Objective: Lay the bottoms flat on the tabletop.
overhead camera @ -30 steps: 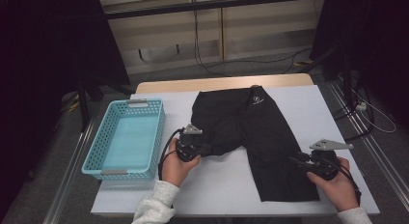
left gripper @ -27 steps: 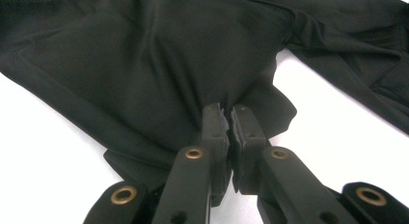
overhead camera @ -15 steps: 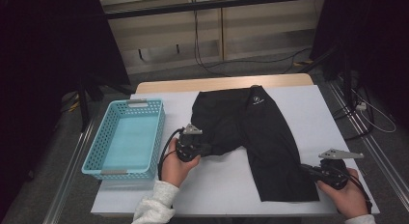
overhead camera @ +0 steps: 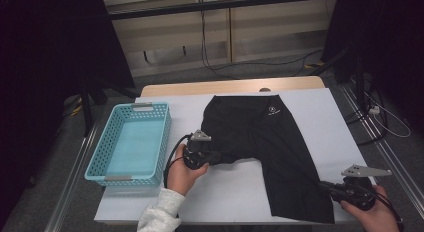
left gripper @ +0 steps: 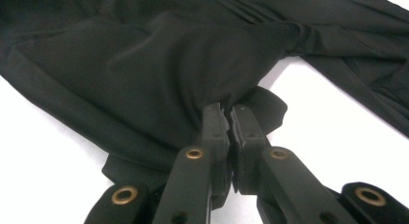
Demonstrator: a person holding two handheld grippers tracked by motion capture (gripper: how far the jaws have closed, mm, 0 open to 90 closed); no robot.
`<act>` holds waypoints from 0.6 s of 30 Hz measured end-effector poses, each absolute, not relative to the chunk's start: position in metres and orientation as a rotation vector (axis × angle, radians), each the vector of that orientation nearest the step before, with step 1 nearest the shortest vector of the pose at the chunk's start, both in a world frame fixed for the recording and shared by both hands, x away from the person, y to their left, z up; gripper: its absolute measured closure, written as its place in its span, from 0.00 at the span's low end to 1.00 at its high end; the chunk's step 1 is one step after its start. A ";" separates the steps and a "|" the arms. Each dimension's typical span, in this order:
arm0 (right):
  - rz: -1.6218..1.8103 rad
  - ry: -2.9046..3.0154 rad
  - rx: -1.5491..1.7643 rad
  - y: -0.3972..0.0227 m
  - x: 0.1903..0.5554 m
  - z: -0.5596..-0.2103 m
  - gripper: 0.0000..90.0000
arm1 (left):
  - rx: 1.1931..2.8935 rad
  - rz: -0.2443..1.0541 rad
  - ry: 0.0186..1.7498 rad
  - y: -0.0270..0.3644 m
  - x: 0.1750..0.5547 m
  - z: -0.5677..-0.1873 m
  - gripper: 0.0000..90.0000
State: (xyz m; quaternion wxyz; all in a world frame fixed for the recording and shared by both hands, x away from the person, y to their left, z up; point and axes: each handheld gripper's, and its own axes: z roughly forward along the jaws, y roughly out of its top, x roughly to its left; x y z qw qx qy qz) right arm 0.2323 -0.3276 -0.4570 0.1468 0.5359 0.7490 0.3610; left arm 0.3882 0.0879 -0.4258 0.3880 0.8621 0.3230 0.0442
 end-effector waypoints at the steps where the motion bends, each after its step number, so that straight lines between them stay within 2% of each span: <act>1: 1.037 2.134 1.537 -0.327 0.236 -0.455 0.77 | 2.196 0.110 0.826 0.087 0.388 -0.427 0.96; 3: 1.058 2.095 1.511 -0.328 0.249 -0.451 0.70 | 2.205 0.108 0.819 0.086 0.389 -0.428 0.96; 6: 1.066 2.045 1.507 -0.330 0.277 -0.447 0.66 | 2.209 0.107 0.822 0.085 0.389 -0.430 0.95; 12: 1.030 1.976 1.511 -0.328 0.346 -0.443 0.64 | 2.200 0.103 0.818 0.086 0.390 -0.431 0.94; 18: 0.988 1.965 1.577 -0.322 0.409 -0.450 0.70 | 2.214 0.122 0.795 0.081 0.386 -0.432 0.90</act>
